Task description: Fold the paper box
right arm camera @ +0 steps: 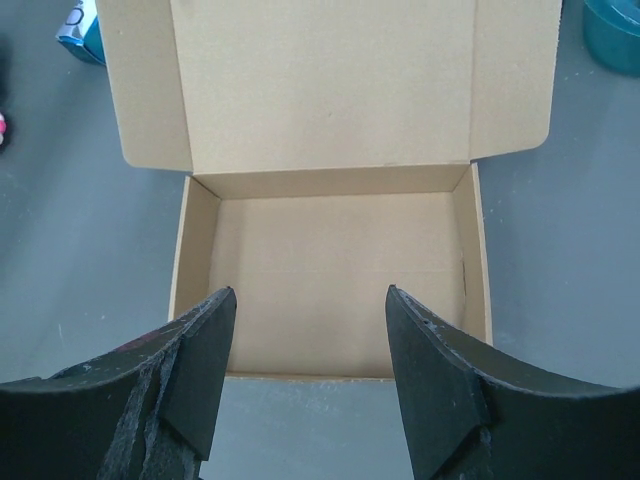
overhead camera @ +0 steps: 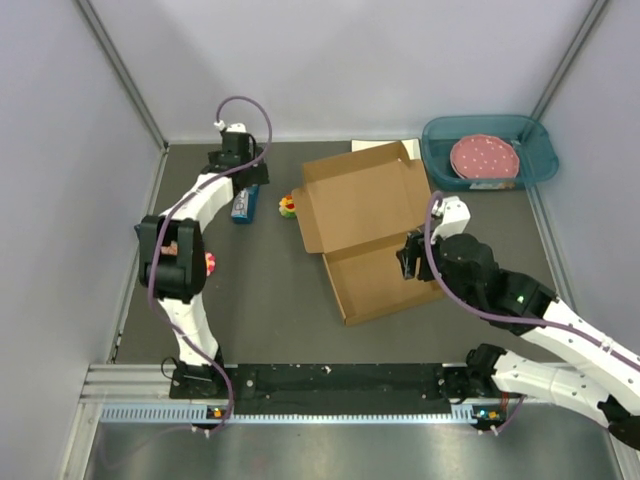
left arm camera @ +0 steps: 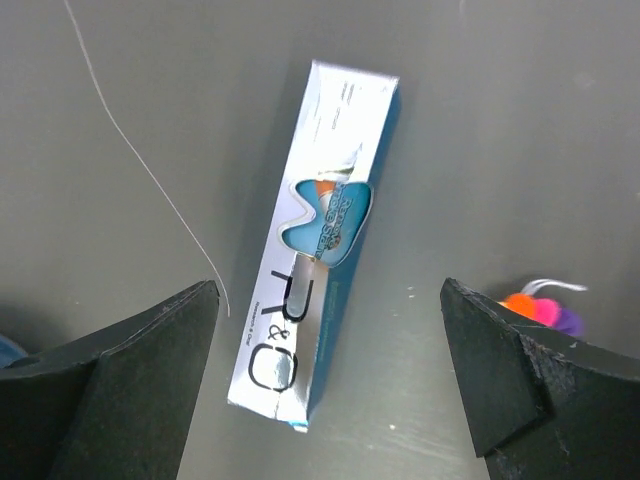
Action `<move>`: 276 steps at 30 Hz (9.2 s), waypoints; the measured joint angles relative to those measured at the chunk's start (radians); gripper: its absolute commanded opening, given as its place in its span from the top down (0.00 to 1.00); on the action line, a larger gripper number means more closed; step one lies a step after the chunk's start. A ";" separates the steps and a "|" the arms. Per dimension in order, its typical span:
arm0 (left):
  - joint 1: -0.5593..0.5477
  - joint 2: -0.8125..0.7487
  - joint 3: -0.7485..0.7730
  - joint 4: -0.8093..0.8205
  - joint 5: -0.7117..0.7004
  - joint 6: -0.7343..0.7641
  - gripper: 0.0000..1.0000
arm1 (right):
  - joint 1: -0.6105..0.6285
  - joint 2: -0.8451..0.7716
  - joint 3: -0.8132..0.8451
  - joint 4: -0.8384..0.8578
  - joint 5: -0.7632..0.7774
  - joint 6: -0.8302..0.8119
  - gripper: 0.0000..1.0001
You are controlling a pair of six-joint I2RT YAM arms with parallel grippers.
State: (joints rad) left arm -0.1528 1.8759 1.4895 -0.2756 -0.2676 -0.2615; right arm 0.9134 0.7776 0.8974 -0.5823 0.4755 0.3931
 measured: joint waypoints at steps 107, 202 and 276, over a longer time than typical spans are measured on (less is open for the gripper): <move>-1.321 -0.439 -0.743 0.073 0.072 -0.055 0.42 | -0.002 -0.259 -0.161 -0.245 0.015 0.289 0.42; -1.508 -0.529 -0.900 -0.153 -0.439 -0.726 1.00 | 0.285 0.422 -0.348 -0.078 -0.027 0.595 1.00; -1.490 -0.979 -1.086 -0.532 -0.595 -1.435 1.00 | 0.367 0.140 -0.108 -0.116 -0.055 0.541 1.00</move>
State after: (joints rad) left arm -1.6432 0.8970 0.4038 -0.8078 -0.8623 -1.6966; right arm 1.2808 0.9173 0.7898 -0.6983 0.4202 0.9344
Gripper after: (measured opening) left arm 0.009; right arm 0.003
